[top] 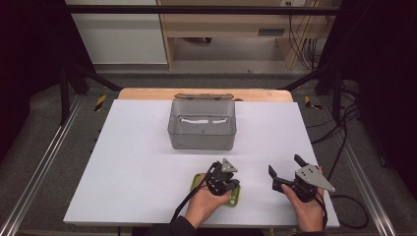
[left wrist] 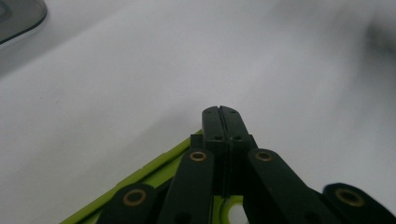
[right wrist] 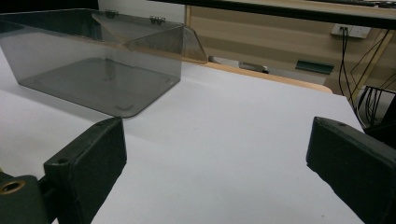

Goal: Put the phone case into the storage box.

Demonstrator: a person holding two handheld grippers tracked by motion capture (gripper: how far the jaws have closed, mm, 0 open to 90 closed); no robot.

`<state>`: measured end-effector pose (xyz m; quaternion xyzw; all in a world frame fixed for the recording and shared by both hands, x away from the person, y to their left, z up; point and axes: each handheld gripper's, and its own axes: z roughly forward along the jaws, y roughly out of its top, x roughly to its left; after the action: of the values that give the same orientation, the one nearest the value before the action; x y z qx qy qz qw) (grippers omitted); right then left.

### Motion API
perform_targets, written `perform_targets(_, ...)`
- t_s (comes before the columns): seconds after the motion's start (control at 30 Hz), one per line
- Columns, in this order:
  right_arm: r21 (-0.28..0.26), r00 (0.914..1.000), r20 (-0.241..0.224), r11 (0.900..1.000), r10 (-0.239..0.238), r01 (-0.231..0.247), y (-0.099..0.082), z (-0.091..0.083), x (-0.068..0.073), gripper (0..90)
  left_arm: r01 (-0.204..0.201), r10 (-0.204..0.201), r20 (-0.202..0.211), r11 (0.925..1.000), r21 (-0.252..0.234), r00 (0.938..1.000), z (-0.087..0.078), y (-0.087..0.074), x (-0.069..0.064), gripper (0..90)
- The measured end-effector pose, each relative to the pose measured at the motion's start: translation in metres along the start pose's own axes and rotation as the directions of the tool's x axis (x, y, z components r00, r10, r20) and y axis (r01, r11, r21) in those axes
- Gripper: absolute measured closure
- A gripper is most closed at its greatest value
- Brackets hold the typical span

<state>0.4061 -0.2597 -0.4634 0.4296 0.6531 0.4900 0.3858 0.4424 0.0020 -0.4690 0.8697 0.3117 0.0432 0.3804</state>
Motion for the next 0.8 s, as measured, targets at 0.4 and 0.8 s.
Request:
perform_targets(0.4,0.025,0.9986,-0.052,0.9997,0.005,-0.004,0.003,0.001,0.006,5.3,-0.067,0.045,-0.112,0.9775,-0.2,0.9927,-0.072,-0.021,0.026,90.0)
perform_targets(0.8,0.092,0.9906,-0.131,0.9943,-0.041,0.053,0.005,0.011,0.029,5.4,-0.005,-0.08,-0.253,0.9483,-0.317,0.9642,-0.142,-0.092,0.082,90.0)
